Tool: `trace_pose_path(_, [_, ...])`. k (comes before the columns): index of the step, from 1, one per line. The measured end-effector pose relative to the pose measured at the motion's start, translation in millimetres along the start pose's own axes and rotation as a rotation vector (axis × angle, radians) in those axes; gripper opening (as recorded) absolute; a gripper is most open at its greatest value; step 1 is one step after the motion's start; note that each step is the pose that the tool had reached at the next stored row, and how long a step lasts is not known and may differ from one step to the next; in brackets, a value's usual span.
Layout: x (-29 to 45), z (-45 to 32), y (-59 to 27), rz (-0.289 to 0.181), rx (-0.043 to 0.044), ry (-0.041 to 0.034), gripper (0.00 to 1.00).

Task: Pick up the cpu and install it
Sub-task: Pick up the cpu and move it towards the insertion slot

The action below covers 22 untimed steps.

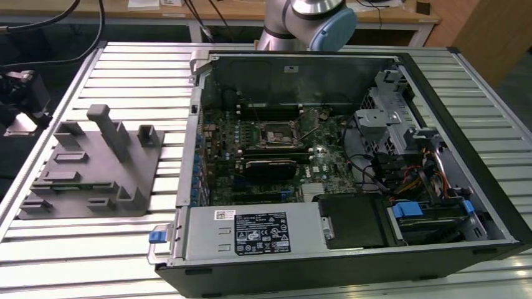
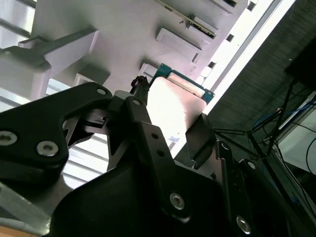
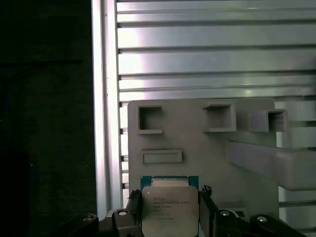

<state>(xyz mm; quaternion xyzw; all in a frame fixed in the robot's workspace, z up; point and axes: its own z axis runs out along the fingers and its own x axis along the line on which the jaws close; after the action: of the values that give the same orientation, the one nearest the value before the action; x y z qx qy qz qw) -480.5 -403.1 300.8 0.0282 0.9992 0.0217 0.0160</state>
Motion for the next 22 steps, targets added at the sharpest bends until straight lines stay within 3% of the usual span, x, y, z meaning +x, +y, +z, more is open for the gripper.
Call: trace_pose_path(22, [-1.4,-48.2,2.9,0.000,-0.0005,-0.0075,0.55])
